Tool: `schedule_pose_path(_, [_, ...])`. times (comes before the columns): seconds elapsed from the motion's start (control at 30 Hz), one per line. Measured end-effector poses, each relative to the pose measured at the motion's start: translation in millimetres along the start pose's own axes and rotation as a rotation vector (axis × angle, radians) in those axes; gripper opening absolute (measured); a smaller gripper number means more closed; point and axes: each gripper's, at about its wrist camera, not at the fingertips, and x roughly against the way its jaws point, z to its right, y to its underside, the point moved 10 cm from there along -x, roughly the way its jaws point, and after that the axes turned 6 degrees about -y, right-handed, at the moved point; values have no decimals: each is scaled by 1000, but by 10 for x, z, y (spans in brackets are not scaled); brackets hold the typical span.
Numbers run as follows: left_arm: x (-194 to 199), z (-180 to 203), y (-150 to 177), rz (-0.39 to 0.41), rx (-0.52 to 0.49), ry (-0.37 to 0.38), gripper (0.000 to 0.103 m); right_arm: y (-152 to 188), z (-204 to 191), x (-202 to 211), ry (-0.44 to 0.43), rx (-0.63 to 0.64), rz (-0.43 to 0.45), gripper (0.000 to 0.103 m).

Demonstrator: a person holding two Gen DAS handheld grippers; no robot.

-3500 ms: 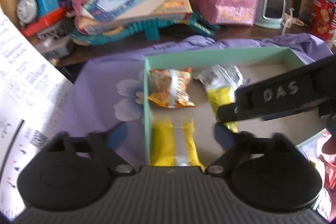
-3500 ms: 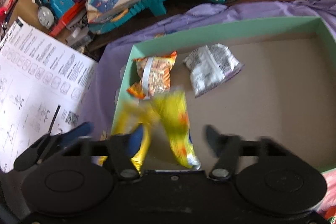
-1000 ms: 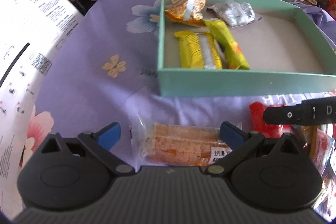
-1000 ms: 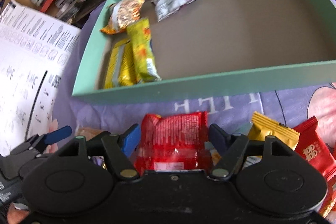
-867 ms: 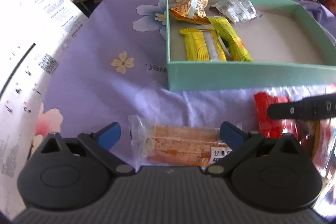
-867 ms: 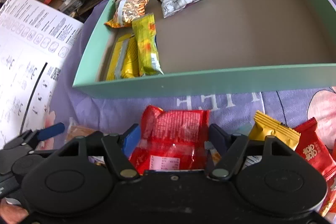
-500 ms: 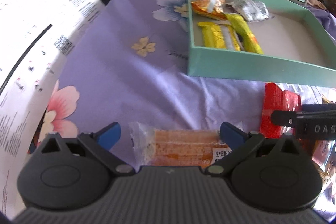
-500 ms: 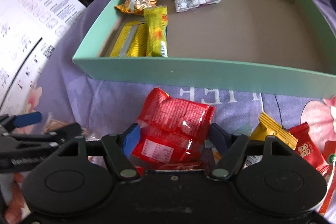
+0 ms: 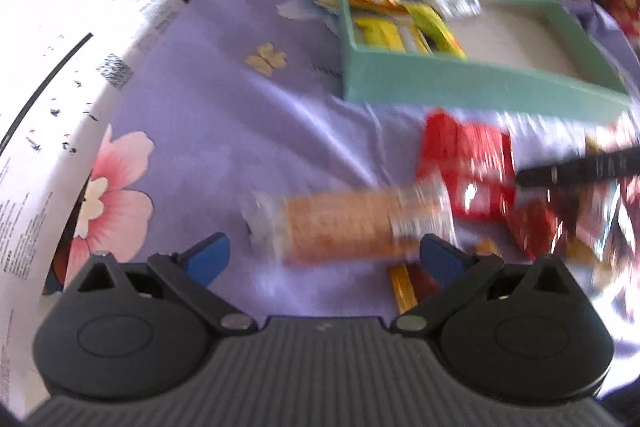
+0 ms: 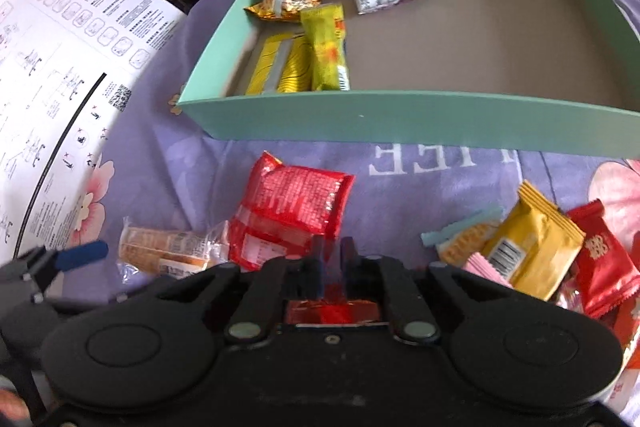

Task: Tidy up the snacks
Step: 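Grasp the clear-wrapped orange wafer bar with the left tool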

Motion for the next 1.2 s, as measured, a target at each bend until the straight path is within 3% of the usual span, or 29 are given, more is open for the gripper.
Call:
schedule_pose_path(0.17, [15,-24,-6,30,-26,-18,103,-16,40,61,13,-24,23,27])
schedule_pose_path(0.23, [48,-36,-61,59,-56,-17,103,-12,33,85,15,-27,26,27])
schedule_pose_path(0.37, [134,108,-172,138,-269,17,103,-25,35,71,10,-54,24,28])
schedule_pose_path(0.47, [50,271,-179,132,-396,54,103,-21,38,48,1,-78,18,34])
schedule_pose_path(0.53, [-31,363,-155,109,-437,77,90,-13,27,45,6,-78,17,39])
schedule_pose_path(0.57, [-56,396,-152,102,-443,89,78,-9,29,45,8,-78,17,41])
schedule_pose_path(0.63, [-61,416,-163,97,-431,107,66,-9,33,42,13,-82,17,44])
schedule_pose_path(0.73, [-95,342,-177,79,-357,97,60,-13,29,10,15,-85,11,46])
schedule_pose_path(0.83, [-169,133,-252,18,-180,71,58,-6,-13,-53,12,-77,-3,48])
schedule_pose_path(0.97, [-246,-77,-319,-51,32,56,58,-19,-67,-126,15,-55,-11,61])
schedule_pose_path(1.2, [-325,23,-304,-44,-29,14,64,-8,-72,-25,16,18,-10,63])
